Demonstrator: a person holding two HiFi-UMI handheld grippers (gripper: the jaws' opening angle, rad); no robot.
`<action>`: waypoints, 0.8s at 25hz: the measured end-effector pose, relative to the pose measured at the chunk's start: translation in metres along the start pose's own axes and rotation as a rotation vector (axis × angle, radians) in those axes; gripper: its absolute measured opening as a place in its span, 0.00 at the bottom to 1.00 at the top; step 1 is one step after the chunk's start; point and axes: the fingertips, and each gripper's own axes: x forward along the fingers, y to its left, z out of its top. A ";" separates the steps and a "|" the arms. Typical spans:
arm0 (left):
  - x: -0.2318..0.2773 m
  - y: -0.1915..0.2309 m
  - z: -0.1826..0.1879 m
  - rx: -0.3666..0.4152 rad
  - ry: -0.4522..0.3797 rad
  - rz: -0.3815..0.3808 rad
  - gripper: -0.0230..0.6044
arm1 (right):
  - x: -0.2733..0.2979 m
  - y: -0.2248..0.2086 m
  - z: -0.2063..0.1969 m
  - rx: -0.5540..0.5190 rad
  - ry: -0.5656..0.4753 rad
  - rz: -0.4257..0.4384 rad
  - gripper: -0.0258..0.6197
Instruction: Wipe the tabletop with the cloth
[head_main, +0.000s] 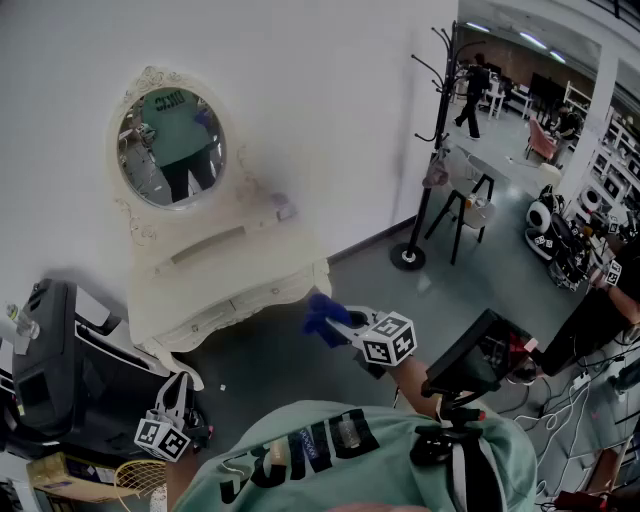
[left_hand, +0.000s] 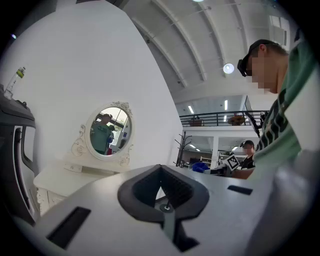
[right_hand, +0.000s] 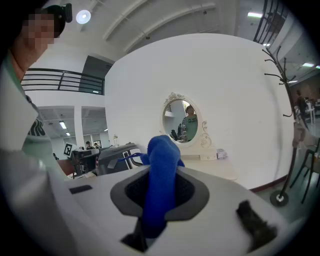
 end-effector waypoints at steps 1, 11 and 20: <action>0.003 0.000 0.000 0.002 0.001 -0.002 0.04 | 0.001 -0.002 0.002 -0.002 -0.001 0.001 0.13; 0.017 -0.002 0.000 0.013 0.007 -0.017 0.04 | 0.003 -0.011 0.005 -0.011 -0.005 0.001 0.13; 0.070 -0.038 0.000 0.031 0.002 -0.027 0.04 | -0.030 -0.056 0.015 0.006 -0.001 0.030 0.14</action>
